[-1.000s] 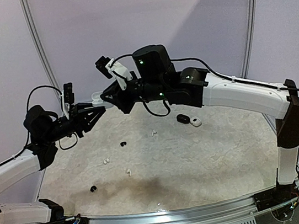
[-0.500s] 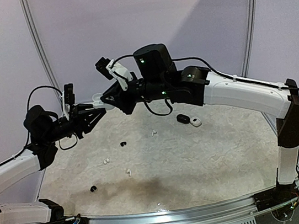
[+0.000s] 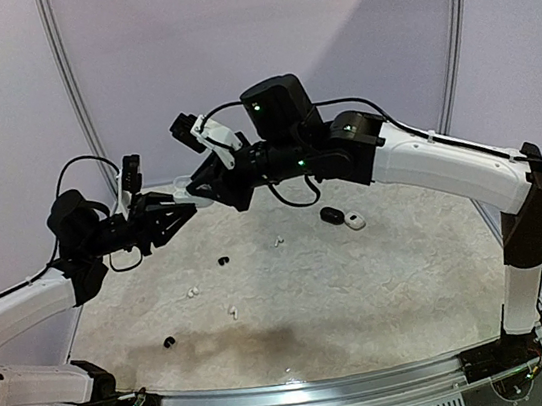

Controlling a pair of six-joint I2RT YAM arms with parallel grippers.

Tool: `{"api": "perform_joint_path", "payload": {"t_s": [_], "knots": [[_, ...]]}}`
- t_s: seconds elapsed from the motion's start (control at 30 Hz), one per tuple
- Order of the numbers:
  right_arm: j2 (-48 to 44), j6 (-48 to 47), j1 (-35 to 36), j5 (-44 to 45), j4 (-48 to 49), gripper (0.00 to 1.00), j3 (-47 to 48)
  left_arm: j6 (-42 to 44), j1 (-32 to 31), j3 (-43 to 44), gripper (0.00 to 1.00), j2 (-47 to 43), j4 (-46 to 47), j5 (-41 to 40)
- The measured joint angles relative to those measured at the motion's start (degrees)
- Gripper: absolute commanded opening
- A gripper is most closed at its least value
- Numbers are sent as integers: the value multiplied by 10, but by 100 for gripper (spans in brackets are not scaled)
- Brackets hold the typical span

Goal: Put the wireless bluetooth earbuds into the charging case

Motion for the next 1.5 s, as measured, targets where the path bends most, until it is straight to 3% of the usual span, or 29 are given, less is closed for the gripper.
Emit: {"api": "perform_joint_path", "payload": {"t_s": [0.43, 0.93, 1.17, 1.33, 1.5], "knots": [[-2, -9, -4, -27, -20, 30, 12, -17, 0, 3, 0, 6, 9, 16], [-18, 52, -35, -50, 67, 33, -1, -31, -4, 2, 0, -2, 17, 17], [-51, 80, -45, -50, 88, 44, -12, -40, -4, 2, 0, -6, 17, -2], [-56, 87, -45, -55, 70, 28, -12, -46, -4, 2, 0, -9, 17, -9], [-56, 87, -44, -91, 45, 25, -17, -45, -4, 2, 0, -10, 17, -13]]}}
